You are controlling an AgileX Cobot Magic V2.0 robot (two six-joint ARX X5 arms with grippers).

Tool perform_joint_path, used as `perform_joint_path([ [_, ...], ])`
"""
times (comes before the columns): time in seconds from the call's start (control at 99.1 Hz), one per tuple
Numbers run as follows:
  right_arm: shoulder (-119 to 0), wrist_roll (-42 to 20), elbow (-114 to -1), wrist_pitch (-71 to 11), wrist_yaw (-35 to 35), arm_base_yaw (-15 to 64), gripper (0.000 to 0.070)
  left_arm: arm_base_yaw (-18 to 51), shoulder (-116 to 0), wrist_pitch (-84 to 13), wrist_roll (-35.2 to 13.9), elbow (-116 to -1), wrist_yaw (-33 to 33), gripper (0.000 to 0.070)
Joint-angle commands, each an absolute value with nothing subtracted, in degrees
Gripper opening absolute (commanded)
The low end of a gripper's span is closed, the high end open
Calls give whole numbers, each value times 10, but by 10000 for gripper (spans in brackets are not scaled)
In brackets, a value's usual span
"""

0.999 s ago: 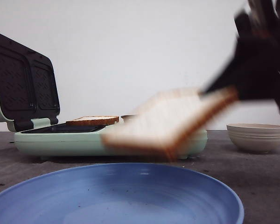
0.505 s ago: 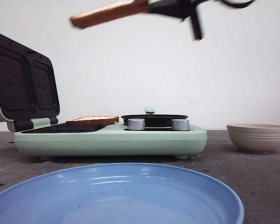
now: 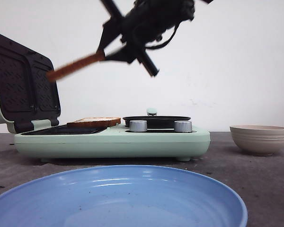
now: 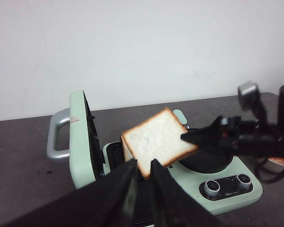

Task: Make breakfast with bread and shrimp
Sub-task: 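Lower the slice with the right gripper onto the nearer square plate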

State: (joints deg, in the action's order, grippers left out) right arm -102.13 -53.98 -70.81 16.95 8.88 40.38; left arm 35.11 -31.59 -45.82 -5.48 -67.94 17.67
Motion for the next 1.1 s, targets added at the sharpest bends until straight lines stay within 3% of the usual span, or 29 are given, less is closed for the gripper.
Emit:
perform_joint_path([
  [0.0,-1042,-586,-720,168,67,413,0,355,-319,-450,-52,-687,175,0],
  [0.807,-1110,-645,-720,174,22,464,0,355,-319,-451,-52,-687,175,0],
  [1.09,-1110,-636,-720,173,1,470,3,355,-319,-452,-52,-687,175,0],
])
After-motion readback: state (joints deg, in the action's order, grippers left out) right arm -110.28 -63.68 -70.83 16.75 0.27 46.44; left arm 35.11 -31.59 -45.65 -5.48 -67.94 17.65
